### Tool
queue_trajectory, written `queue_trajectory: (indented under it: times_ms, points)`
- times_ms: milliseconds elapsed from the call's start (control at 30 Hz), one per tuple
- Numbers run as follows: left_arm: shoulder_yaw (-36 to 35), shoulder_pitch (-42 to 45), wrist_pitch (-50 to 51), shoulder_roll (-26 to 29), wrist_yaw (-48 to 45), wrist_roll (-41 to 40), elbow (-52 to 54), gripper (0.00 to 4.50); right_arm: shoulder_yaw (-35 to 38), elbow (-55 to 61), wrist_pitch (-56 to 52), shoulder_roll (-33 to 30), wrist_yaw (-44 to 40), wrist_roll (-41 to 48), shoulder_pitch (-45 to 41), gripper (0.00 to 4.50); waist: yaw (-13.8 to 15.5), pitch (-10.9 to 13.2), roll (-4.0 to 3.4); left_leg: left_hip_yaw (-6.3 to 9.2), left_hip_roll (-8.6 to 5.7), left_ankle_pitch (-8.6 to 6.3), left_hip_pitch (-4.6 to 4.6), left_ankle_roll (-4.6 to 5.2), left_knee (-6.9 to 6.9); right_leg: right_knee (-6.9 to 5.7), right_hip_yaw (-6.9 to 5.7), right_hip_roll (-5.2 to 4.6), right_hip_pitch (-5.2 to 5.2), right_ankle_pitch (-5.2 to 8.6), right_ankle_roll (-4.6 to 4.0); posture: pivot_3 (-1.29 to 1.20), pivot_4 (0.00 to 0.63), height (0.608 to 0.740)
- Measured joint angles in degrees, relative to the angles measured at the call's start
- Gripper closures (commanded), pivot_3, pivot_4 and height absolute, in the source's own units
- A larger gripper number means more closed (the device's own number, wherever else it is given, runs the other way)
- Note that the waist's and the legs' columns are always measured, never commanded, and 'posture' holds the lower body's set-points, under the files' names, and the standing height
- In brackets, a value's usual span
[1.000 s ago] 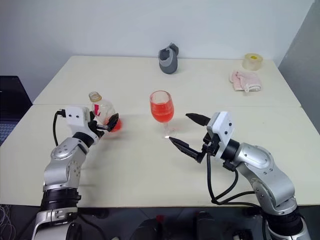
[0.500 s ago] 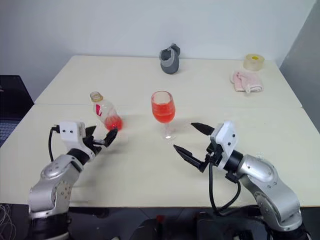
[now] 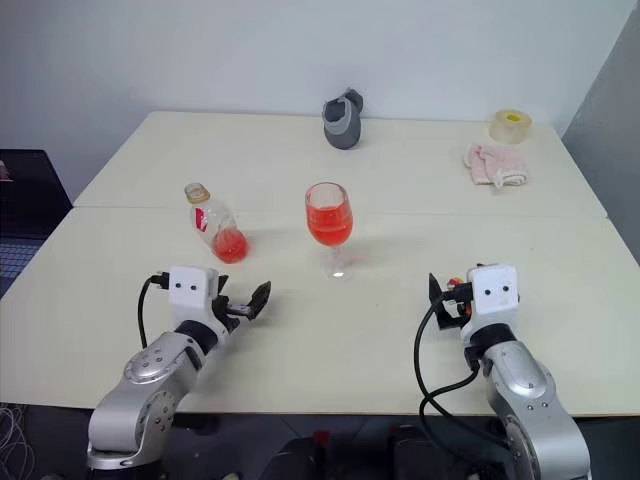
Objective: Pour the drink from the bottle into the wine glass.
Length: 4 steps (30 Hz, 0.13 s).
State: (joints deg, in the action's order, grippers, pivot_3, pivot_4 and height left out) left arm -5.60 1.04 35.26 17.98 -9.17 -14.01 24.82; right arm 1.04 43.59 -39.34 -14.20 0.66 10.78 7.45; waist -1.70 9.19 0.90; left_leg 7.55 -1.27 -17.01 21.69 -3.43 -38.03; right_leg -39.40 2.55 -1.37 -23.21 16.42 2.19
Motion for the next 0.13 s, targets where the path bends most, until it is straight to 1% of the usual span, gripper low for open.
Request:
queue_trajectory:
  times_ms: [133]
  points:
    - [1.13, 0.81, -2.24, 0.08, -0.48, 1.57, -0.57, 0.09, -0.10, -0.85, 0.04, 2.20, 1.04, -1.09, 0.98, 0.02, -0.08, -0.01, -0.02, -0.01, -0.01, 0.00, -0.03, 0.01, 0.01, 0.00, 0.03, 0.00, 0.00, 0.00, 0.00, 0.00, 0.150, 0.740]
